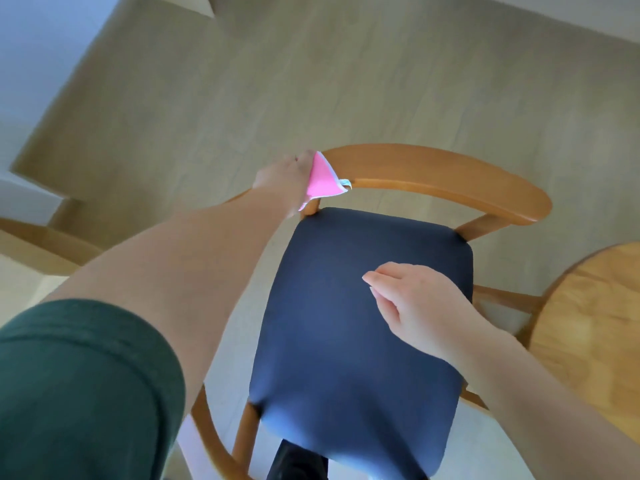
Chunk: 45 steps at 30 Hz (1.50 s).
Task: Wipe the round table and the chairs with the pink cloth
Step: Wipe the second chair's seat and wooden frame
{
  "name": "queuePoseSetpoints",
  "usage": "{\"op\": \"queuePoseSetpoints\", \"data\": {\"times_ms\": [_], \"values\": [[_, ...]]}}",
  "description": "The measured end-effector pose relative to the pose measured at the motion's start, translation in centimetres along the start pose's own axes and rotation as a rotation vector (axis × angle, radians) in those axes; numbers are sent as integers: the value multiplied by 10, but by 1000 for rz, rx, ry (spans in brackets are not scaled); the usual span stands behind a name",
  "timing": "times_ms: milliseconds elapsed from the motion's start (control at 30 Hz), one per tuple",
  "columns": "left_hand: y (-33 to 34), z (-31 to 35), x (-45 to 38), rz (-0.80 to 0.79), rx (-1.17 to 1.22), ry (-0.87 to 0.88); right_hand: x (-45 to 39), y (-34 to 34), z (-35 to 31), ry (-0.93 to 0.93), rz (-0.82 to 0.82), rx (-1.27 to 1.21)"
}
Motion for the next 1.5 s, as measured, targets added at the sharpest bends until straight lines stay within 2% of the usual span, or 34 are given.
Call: {"op": "queuePoseSetpoints", "data": {"times_ms": [133,267,400,600,733,867,1033,1300,1367,1500], "values": [[1,-32,27,-115,-84,-115,-21,6,-36,-74,-23,10],[-3,-48,56,-228,-47,-184,-27,5,-70,-155,-31,34],[-11,-65,94,-211,-21,-274,-26,5,-95,-219,-42,47],[-2,-94,161,-99,7,-446,1,5,-125,-328,-23,48],[21,-109,238,-17,109,-641,40,1,-139,-416,-60,79],[36,-94,326,-38,246,-782,84,-17,-149,-484,-73,127],[5,-49,407,35,422,-706,138,-47,-169,-547,-56,155],[-57,40,492,373,781,-505,178,-75,-211,-506,-66,54],[-55,59,503,375,859,-487,183,-75,-220,-474,-72,12],[-48,77,510,337,857,-397,188,-69,-235,-440,-82,13]]}}
Point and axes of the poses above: each hand's wrist, its own x-axis away from the middle knuckle, its own y-axis out of the palm, z = x × y, the point moved 7 cm from there along -x, towards the middle knuckle, and after that the axes turned 4 degrees about z, right-handed, at the moved point
